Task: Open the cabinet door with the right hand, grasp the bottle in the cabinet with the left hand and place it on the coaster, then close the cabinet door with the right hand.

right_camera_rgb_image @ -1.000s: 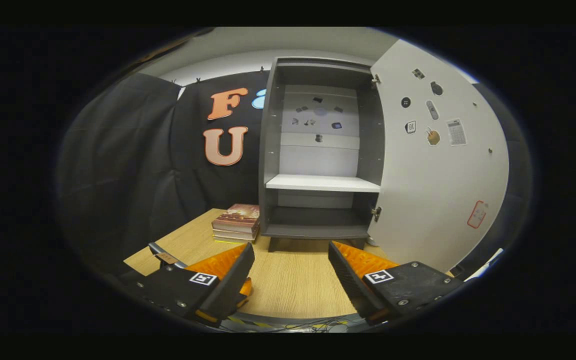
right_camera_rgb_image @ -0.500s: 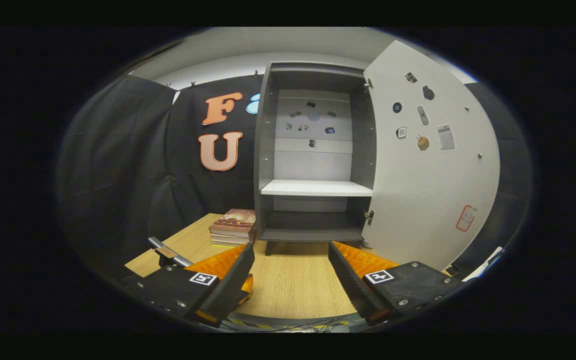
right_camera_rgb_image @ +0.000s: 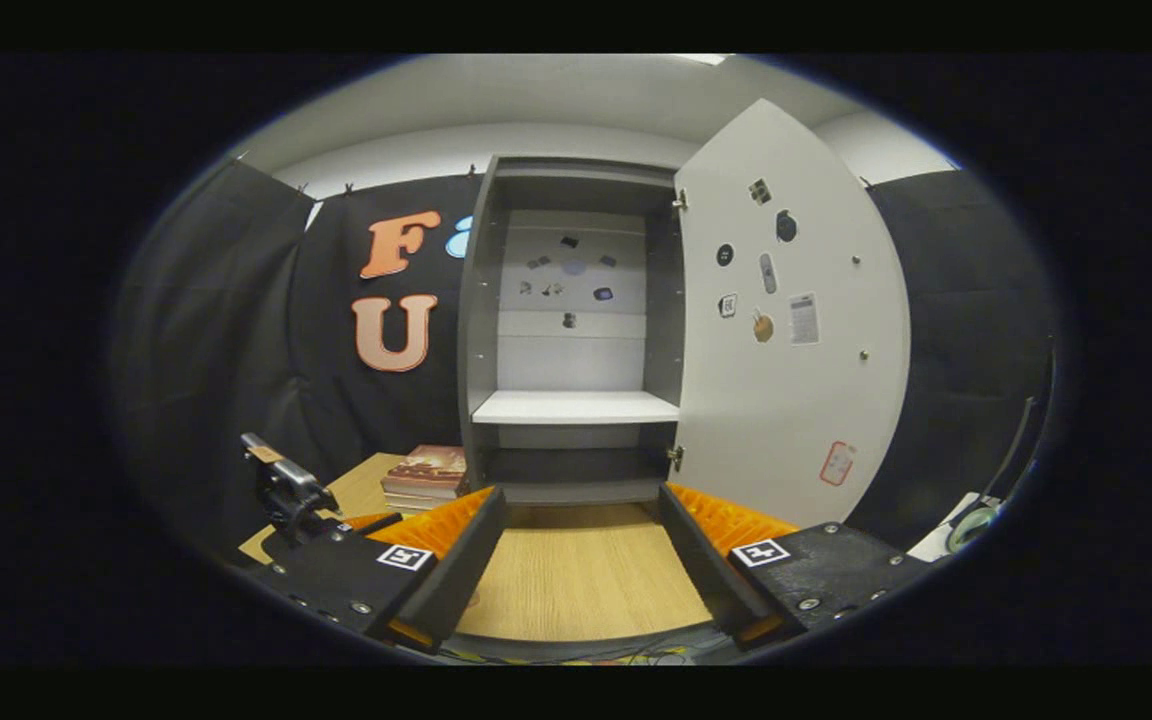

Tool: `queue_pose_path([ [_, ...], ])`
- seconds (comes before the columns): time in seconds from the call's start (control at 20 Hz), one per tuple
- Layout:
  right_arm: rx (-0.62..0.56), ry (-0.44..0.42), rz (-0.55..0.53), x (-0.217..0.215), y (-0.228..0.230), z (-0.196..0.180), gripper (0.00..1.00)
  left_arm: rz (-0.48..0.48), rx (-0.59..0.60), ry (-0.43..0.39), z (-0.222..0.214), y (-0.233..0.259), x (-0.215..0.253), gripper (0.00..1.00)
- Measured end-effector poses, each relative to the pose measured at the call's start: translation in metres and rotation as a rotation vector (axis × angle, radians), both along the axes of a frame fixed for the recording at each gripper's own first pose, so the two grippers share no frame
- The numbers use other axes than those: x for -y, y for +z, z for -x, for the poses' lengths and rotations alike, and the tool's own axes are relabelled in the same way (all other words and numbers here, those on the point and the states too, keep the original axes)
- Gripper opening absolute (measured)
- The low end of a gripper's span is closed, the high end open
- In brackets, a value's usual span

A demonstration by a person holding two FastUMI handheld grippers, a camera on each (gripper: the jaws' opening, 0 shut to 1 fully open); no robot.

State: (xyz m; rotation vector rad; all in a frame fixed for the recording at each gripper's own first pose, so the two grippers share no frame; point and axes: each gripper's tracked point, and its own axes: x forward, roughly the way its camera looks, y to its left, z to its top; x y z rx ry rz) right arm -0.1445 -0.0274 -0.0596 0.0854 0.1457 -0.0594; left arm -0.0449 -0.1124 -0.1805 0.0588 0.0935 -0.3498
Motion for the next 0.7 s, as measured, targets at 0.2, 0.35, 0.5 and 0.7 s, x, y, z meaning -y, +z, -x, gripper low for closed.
queue_pose_path([
  [0.2, 0.050, -0.009, -0.004, 0.030, 0.014, 0.007, 0.93, 0.007, 0.055, 0.032, 0.010, 0.043, 0.003, 0.96],
  [0.35, 0.085, -0.022, -0.011, 0.066, 0.022, 0.015, 0.93, 0.024, 0.064, 0.051, 0.022, 0.062, 0.013, 0.96],
  [0.5, 0.113, -0.067, 0.021, 0.114, 0.027, 0.028, 0.93, 0.047, 0.048, 0.079, 0.035, 0.073, 0.027, 0.96],
  [0.7, 0.143, -0.139, 0.041, 0.178, 0.032, 0.040, 0.93, 0.052, 0.047, 0.128, 0.047, 0.093, 0.035, 0.96],
])
